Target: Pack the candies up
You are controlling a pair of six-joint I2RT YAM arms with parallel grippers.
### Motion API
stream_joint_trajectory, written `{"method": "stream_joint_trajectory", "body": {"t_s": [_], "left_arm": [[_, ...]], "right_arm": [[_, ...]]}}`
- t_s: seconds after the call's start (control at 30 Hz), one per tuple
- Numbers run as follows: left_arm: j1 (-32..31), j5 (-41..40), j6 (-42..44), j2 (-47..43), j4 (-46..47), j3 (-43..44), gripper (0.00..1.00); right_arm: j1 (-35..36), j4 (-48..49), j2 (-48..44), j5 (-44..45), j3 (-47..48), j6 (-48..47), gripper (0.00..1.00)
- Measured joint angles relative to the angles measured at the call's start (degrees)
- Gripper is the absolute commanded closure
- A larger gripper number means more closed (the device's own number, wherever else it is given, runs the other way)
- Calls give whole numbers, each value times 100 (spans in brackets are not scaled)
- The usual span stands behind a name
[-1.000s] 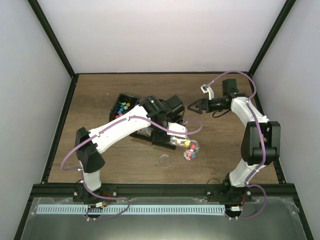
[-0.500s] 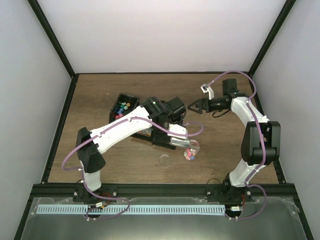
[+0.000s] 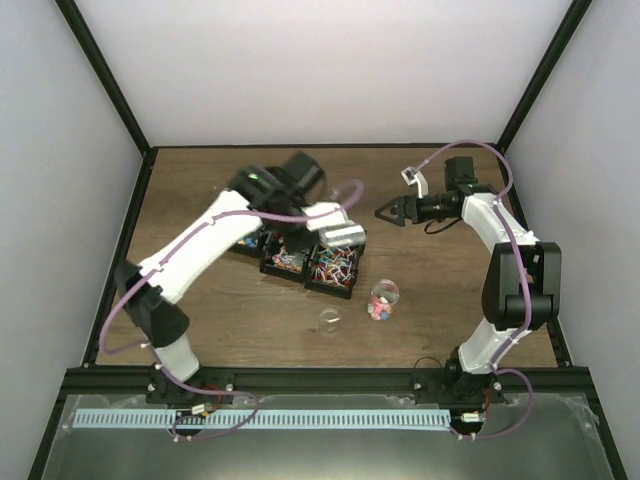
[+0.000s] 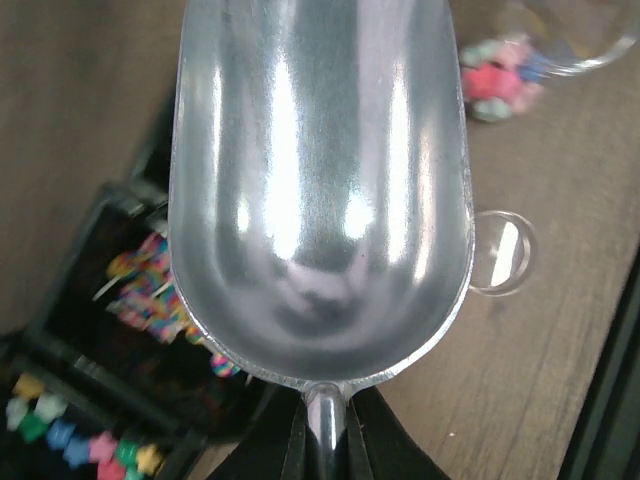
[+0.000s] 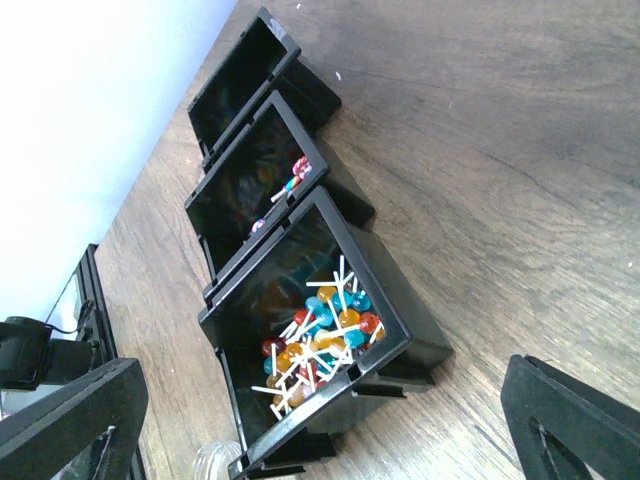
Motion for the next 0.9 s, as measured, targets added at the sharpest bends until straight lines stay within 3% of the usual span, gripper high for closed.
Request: {"method": "stream_joint_trajectory", "body": {"t_s": [0.13, 0.2, 0.43, 0.9], "left_arm": [[894, 173, -280, -621, 256, -385, 96], [1043, 149, -337, -859, 289, -717, 96], [890, -11, -498, -1200, 249, -1910, 96], [946, -278, -1969, -1668, 507, -2409, 96]], "right_arm": [[0, 35, 50, -92, 170, 39, 0], [0, 42, 87, -118, 229, 42, 0], [46, -4, 376, -155, 402, 11, 0], [153, -186, 625, 4, 560, -74, 0]]}}
